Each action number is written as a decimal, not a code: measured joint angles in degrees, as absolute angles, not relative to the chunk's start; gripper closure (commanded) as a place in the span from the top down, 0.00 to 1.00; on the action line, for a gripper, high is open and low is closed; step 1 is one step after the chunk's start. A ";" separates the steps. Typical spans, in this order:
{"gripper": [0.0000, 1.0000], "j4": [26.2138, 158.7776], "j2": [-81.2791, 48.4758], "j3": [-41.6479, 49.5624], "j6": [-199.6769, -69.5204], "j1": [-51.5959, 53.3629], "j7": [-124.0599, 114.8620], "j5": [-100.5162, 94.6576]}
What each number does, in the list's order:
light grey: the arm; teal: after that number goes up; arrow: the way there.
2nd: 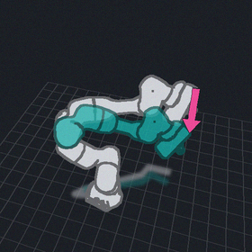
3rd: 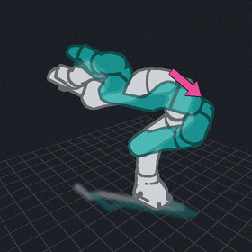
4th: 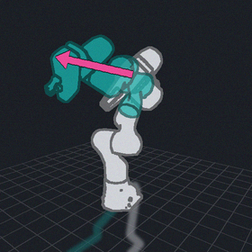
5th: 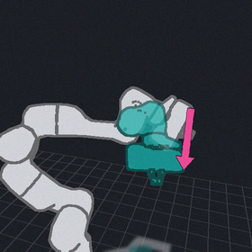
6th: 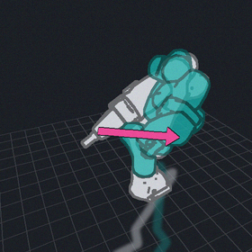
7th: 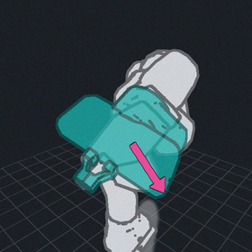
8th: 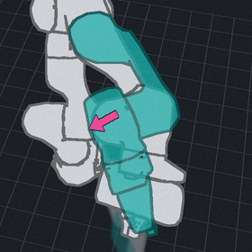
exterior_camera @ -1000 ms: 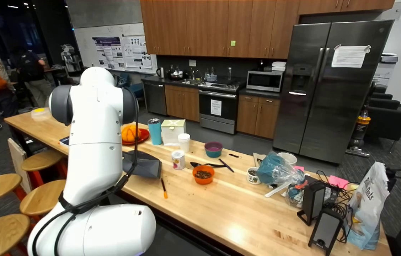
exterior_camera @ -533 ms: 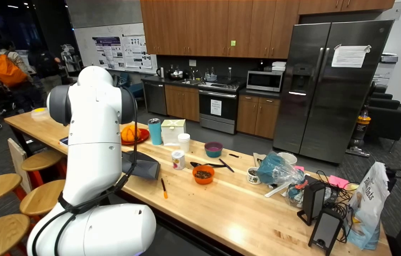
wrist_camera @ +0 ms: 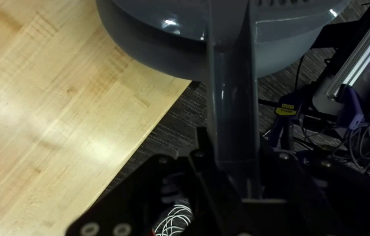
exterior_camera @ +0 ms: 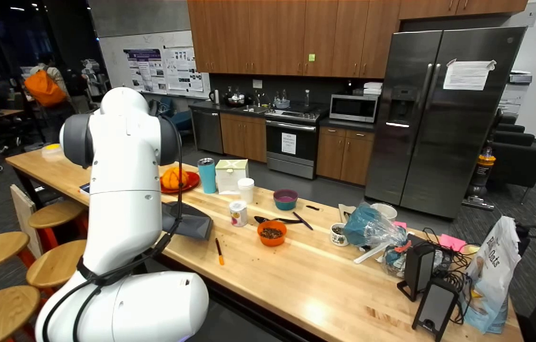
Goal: Move the dust pan to the right
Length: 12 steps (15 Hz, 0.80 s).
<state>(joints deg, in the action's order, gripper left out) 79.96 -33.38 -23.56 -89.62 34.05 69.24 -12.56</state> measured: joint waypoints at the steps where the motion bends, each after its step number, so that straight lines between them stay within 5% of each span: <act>1: 0.08 79.82 -33.38 -23.56 -89.21 34.11 69.08 -12.83; 12: 0.08 75.79 -31.69 -23.27 -80.14 34.62 64.77 -17.85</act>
